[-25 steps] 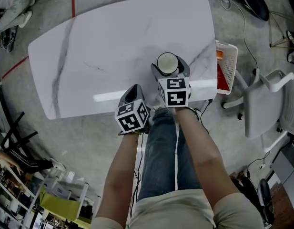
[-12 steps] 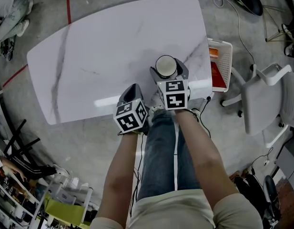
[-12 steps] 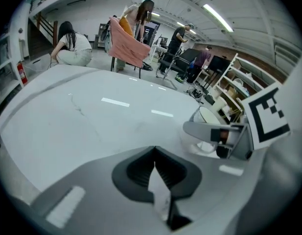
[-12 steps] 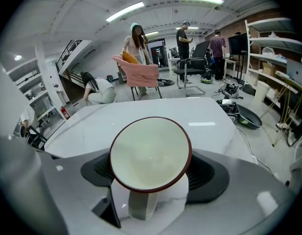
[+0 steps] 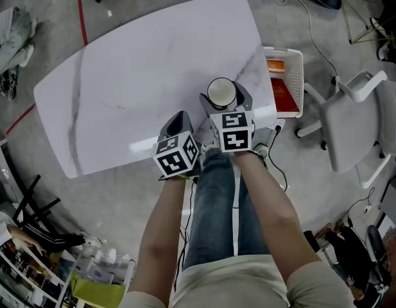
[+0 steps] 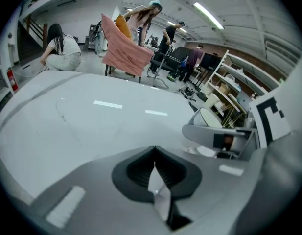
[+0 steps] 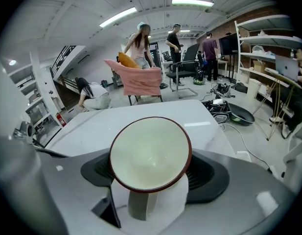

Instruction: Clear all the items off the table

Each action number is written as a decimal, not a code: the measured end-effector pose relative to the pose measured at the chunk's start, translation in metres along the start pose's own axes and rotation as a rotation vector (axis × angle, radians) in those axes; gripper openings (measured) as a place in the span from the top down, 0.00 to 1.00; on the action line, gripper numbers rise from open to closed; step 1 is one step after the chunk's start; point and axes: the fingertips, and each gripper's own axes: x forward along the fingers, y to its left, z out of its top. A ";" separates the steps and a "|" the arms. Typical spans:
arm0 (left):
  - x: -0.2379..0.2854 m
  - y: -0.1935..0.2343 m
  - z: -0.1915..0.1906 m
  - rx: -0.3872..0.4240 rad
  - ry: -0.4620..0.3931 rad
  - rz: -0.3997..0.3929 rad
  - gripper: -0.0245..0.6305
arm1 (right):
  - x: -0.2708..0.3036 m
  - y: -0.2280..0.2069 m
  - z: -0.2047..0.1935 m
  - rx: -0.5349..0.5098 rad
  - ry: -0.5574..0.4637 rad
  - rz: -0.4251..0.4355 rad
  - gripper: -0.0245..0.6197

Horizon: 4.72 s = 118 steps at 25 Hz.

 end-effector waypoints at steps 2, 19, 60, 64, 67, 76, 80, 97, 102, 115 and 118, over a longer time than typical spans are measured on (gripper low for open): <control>0.002 -0.008 0.000 0.016 0.004 -0.010 0.95 | -0.005 -0.006 0.000 0.012 -0.008 -0.008 0.33; 0.012 -0.111 -0.001 0.177 0.023 -0.120 0.95 | -0.077 -0.089 -0.012 0.117 -0.084 -0.127 0.33; 0.032 -0.457 -0.157 0.458 0.121 -0.339 0.95 | -0.294 -0.378 -0.162 0.336 -0.123 -0.396 0.33; 0.036 -0.488 -0.178 0.495 0.140 -0.359 0.95 | -0.313 -0.408 -0.180 0.351 -0.119 -0.421 0.33; 0.038 -0.510 -0.191 0.519 0.153 -0.367 0.95 | -0.327 -0.428 -0.190 0.371 -0.121 -0.432 0.33; 0.048 -0.565 -0.217 0.576 0.157 -0.387 0.95 | -0.356 -0.479 -0.221 0.421 -0.140 -0.463 0.33; 0.051 -0.584 -0.227 0.593 0.158 -0.381 0.95 | -0.367 -0.499 -0.235 0.431 -0.142 -0.471 0.33; 0.082 -0.648 -0.256 0.666 0.207 -0.445 0.95 | -0.383 -0.588 -0.270 0.504 -0.121 -0.562 0.33; 0.100 -0.666 -0.259 0.682 0.234 -0.460 0.95 | -0.379 -0.620 -0.278 0.536 -0.107 -0.590 0.33; 0.151 -0.725 -0.246 0.756 0.279 -0.502 0.95 | -0.351 -0.688 -0.279 0.600 -0.077 -0.613 0.33; 0.165 -0.735 -0.239 0.769 0.285 -0.505 0.95 | -0.339 -0.702 -0.278 0.609 -0.072 -0.613 0.33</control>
